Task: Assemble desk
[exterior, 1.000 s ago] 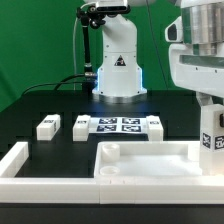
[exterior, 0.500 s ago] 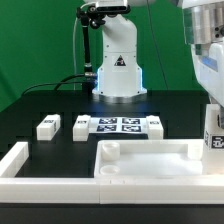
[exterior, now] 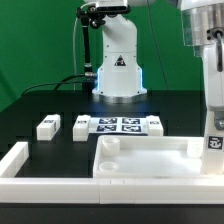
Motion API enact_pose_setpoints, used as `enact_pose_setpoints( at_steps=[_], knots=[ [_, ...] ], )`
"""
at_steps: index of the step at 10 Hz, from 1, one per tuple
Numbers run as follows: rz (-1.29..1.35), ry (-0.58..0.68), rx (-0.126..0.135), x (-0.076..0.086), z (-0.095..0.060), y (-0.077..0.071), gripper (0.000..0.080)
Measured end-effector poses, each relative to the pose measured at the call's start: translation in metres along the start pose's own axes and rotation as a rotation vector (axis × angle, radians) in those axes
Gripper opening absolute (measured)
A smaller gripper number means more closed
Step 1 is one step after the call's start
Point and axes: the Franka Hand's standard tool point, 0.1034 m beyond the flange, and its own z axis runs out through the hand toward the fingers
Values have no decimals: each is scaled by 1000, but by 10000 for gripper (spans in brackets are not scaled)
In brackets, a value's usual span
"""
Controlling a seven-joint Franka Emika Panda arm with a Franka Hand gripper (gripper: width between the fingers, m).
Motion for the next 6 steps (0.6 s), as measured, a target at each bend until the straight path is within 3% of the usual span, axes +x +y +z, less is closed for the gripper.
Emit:
enact_pose_setpoints(
  at_steps=[5,6],
  knots=[
    [-23,2,2,-1,1,1,301],
    [-30,2,2,-2,1,1,474]
  ],
)
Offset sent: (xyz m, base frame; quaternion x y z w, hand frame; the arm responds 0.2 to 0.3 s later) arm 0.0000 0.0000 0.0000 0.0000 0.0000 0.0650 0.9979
